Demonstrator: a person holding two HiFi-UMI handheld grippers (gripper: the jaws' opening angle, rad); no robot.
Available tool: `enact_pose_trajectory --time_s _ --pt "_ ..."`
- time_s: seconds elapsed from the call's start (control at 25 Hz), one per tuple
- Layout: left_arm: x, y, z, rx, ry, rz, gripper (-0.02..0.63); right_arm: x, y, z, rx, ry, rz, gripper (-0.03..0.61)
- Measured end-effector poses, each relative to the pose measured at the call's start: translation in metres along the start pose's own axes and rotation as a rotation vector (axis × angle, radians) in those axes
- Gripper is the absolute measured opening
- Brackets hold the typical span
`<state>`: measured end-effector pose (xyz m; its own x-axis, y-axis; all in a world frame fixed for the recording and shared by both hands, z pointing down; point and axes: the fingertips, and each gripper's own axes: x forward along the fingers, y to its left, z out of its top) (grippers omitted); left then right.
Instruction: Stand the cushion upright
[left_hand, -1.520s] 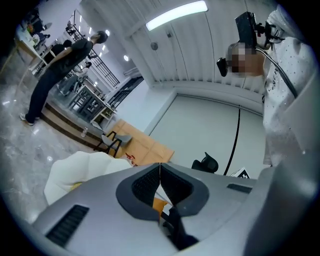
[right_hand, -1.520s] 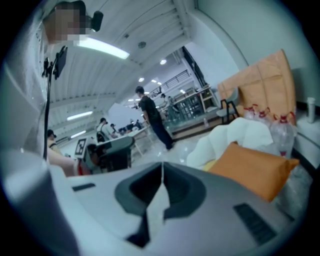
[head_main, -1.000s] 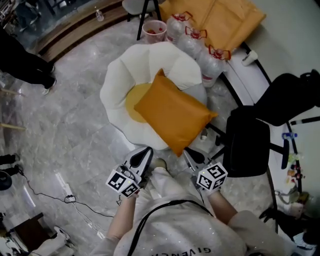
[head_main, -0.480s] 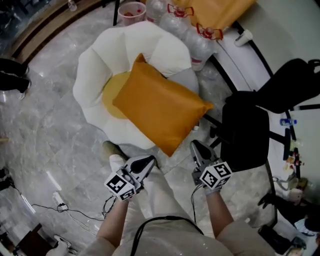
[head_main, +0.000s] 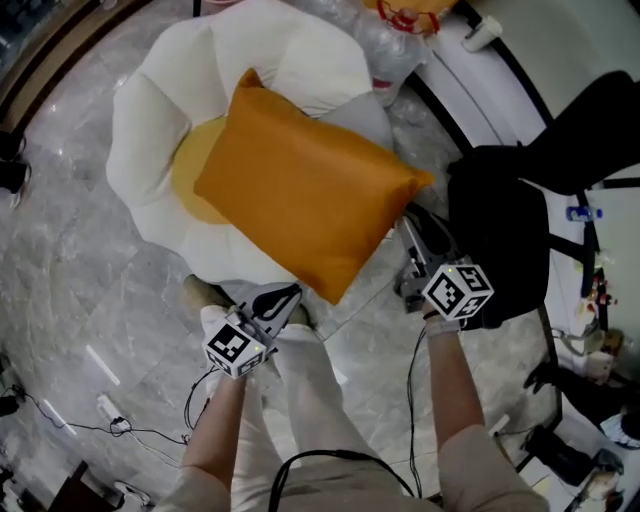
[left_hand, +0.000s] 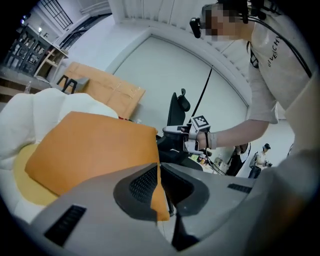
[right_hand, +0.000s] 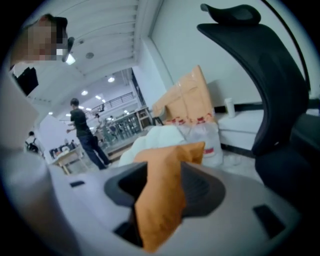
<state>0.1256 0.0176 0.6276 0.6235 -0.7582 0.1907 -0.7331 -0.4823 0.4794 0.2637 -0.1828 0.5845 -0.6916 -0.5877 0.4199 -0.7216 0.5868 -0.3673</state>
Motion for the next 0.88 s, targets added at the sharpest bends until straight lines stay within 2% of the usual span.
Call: enact_pose_trajectory --time_s 0.16,0.24,0.32,0.68,0.8,0.84,0.88 --pt "0.002 0.005 -0.028 -0.012 0.025 -0.008 0.028 0.027 -0.025 0.002 0.029 0.004 0.022 0.232" --pt "0.001 0.005 -0.040 -0.023 0.034 -0.006 0.028 0.039 -0.029 0.001 0.046 0.019 0.048 0.293" --pt "0.001 0.004 -0.047 -0.029 0.032 -0.008 0.028 0.049 -0.030 0.002 0.051 0.030 0.069 0.318" --pt "-0.003 0.005 -0.049 -0.031 0.020 0.032 0.026 0.057 -0.042 0.016 0.148 -0.040 0.087 0.318" --pt "-0.005 0.007 -0.053 -0.058 0.003 0.048 0.026 0.063 -0.039 0.014 0.186 -0.024 0.149 0.316" --pt "-0.005 0.008 -0.056 -0.066 0.002 0.053 0.026 0.066 -0.034 0.015 0.186 -0.007 0.175 0.305" --pt "-0.005 0.008 -0.059 -0.072 0.003 0.055 0.026 0.068 -0.030 0.016 0.179 0.017 0.194 0.267"
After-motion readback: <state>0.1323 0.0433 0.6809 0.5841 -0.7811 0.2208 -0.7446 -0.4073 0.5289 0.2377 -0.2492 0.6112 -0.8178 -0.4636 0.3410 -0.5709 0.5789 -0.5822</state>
